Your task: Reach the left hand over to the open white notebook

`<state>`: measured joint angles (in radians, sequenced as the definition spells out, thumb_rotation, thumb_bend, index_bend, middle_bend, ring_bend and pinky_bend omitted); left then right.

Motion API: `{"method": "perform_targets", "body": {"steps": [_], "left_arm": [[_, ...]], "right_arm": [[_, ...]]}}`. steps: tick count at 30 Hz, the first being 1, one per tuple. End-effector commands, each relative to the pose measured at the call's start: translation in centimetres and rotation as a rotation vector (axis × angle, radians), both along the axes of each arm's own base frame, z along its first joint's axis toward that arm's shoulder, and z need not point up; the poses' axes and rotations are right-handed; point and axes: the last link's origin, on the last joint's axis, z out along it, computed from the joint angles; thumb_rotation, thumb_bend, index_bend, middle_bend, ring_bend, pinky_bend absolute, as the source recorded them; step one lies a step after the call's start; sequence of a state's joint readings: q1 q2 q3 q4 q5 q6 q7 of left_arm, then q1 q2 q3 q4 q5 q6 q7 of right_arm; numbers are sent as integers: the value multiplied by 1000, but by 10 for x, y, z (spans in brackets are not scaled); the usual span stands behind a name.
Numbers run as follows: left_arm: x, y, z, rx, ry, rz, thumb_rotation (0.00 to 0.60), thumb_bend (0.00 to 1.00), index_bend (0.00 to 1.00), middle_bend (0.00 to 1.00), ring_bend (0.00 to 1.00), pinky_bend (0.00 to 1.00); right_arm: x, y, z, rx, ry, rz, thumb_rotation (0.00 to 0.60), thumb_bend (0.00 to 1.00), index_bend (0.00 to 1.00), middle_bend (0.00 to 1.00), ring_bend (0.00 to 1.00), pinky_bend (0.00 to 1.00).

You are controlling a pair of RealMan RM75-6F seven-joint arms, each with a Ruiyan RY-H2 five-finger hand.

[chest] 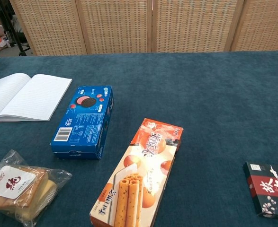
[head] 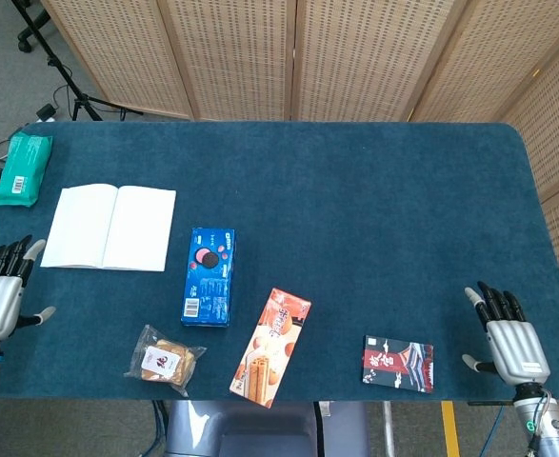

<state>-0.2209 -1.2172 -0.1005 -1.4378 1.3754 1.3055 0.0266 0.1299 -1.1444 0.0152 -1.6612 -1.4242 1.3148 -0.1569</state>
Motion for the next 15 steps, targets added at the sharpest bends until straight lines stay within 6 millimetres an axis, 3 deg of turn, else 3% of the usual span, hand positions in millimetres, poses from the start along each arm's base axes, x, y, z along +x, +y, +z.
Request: {"method": "perform_targets", "body": {"steps": [1,15], "left_arm": [[-5,22,5,-29,39,8,600,27,0,0,0,0],[-31,71,19,-189,110,39,600,21,0,0,0,0]], "right_arm": [[0,0,0,-1,0,1,600,101,54,0,0,0],[-1,-1,-1,-3,7,-5,600,100,53,0,0,0]]}}
